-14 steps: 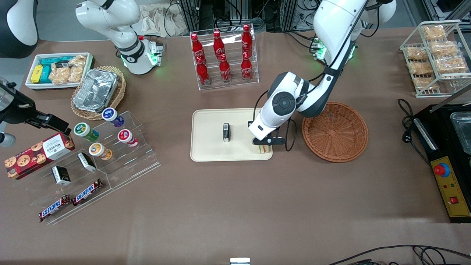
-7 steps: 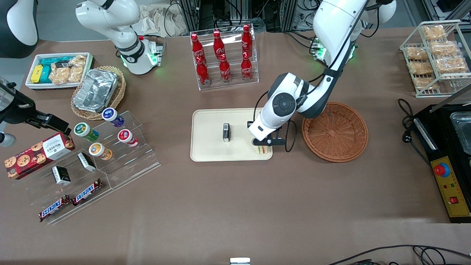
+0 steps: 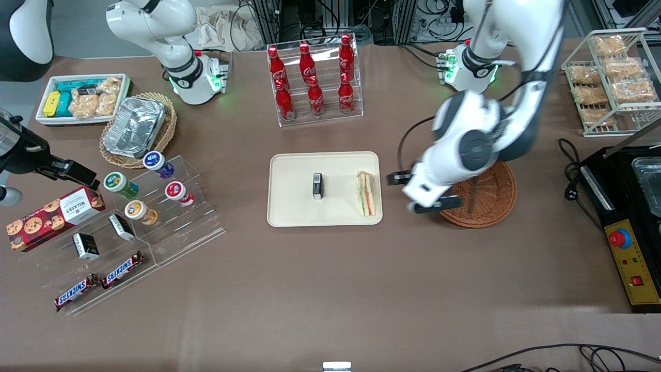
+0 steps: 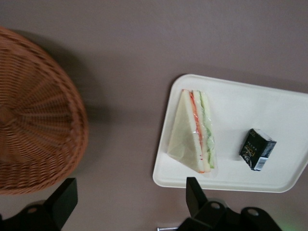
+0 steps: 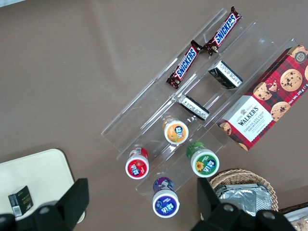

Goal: Place sandwich from basket to tray

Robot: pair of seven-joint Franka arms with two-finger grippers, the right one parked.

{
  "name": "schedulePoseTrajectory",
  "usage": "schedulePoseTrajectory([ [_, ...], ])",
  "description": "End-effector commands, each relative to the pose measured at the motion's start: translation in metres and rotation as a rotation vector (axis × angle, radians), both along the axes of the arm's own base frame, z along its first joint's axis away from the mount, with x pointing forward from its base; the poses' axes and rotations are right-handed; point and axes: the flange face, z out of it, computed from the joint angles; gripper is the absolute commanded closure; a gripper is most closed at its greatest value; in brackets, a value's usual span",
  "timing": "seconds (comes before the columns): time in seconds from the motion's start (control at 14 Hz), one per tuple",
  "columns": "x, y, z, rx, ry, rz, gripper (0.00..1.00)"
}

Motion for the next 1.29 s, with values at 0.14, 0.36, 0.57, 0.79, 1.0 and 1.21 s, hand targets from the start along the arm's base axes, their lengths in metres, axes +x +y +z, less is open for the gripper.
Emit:
schedulePoseTrajectory([
  [0.14, 0.012, 0.082, 0.055, 0.089, -0.079, -0.009, 0.00],
  [0.36, 0.018, 0.137, 0.072, 0.163, -0.098, -0.052, 0.00],
  [0.57, 0.023, 0.201, 0.102, 0.117, -0.105, -0.145, 0.00],
  [0.79, 0.018, 0.230, 0.124, 0.074, -0.079, -0.329, 0.00],
  [1.0, 0.015, 0.233, 0.180, 0.077, -0.105, -0.389, 0.00],
  [1.21, 0.021, 0.229, 0.204, 0.084, -0.164, -0.392, 0.00],
])
